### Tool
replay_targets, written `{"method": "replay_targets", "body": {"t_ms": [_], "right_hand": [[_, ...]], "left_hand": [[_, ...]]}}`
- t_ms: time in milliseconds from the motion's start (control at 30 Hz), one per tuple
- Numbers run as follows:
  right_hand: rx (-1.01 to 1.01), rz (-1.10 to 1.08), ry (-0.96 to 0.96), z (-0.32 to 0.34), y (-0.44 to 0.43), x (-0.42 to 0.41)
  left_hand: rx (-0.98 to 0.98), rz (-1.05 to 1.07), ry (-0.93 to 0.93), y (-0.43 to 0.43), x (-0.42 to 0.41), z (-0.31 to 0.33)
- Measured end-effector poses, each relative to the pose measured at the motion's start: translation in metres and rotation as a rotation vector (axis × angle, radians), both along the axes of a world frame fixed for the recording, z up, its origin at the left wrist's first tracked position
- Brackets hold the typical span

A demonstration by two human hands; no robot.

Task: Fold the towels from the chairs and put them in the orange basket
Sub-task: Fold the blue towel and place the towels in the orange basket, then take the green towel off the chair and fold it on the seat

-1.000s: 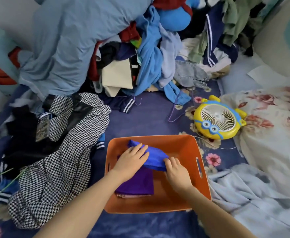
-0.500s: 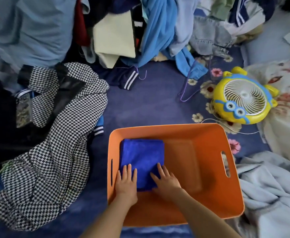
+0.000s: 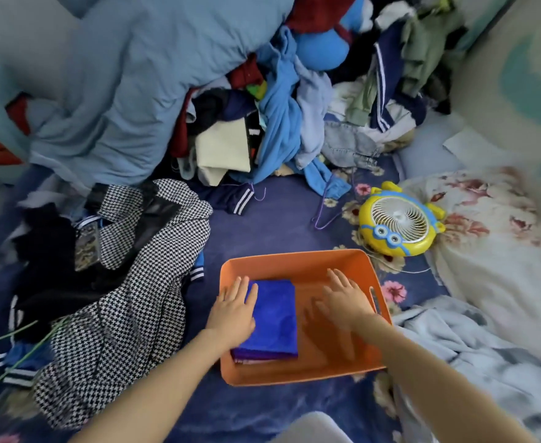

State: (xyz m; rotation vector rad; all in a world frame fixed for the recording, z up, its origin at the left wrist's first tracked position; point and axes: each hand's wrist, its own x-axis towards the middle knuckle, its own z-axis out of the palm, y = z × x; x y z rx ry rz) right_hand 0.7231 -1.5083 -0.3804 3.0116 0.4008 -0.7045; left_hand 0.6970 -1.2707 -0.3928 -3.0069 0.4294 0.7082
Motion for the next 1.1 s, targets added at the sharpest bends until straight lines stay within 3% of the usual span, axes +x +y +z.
{"method": "replay_targets", "body": {"t_ms": [300, 433, 533, 700, 833, 967, 1100], "right_hand": [[-0.024, 0.014, -0.498, 0.137, -0.028, 0.003], [-0.020, 0.129, -0.797, 0.185, -0.029, 0.008], [-0.079, 0.184, -0.880, 0.206, -0.035, 0.010], [-0.087, 0.316, -0.947, 0.218, -0.042, 0.025], [0.022, 0.441, -0.996, 0.224, -0.036, 0.028], [0.107, 0.597, -0.977, 0.217, -0.038, 0.018], [0.127, 0.832, -0.837, 0.192, -0.016, -0.007]], "left_hand": [[-0.110, -0.029, -0.535, 0.000, 0.040, 0.126], [-0.162, -0.113, -0.780, -0.001, 0.057, 0.175], [-0.141, -0.135, -0.866, -0.004, 0.060, 0.208], [-0.038, -0.014, -0.951, 0.003, 0.040, 0.237], [0.026, 0.163, -0.962, 0.010, 0.006, 0.237], [0.065, 0.368, -0.949, -0.003, -0.049, 0.219], [0.124, 0.633, -0.872, -0.013, -0.148, 0.181]]}}
